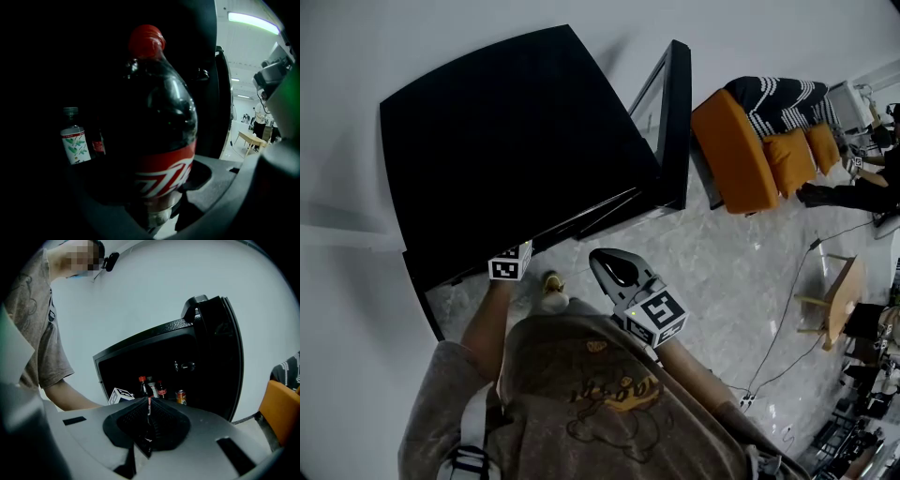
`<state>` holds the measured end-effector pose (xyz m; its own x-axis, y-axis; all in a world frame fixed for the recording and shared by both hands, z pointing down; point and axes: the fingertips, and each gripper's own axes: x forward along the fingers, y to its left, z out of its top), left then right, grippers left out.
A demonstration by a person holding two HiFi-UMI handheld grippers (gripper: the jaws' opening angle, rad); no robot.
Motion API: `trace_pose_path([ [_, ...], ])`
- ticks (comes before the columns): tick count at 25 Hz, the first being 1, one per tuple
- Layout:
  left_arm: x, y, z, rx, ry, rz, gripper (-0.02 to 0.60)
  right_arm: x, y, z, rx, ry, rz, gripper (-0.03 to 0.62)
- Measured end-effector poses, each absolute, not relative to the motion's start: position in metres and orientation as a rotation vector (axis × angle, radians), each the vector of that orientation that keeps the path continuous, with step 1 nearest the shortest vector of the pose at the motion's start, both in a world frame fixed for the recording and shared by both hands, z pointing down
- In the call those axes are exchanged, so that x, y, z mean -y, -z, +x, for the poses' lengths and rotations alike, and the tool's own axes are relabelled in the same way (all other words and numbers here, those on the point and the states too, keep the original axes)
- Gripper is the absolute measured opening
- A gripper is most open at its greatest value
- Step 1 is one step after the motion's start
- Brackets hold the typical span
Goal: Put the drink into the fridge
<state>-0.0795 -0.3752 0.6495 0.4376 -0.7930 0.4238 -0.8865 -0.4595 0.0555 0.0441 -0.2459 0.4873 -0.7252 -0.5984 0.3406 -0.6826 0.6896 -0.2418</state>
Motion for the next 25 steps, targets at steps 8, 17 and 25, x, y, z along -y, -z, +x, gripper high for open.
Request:
trace_pose_path([
  [8,0.385,-0.650,-0.079,1.484,-0.465,2.433,0.313,0.243,-0.489,0.050,2.652,-0.528,1.035,0.028],
  [17,0.390,-0.651,-0.077,1.499,-0.483,2.441,0.313,0.238,-0.494,0.050,2.646,-0.537,1.024,0.028],
  [25,0.397,-0.639,-0.074,1.529,-0.456,2.458,0.313,0.236,-0.495,0.053,2.642,-0.547,1.021,0.028],
])
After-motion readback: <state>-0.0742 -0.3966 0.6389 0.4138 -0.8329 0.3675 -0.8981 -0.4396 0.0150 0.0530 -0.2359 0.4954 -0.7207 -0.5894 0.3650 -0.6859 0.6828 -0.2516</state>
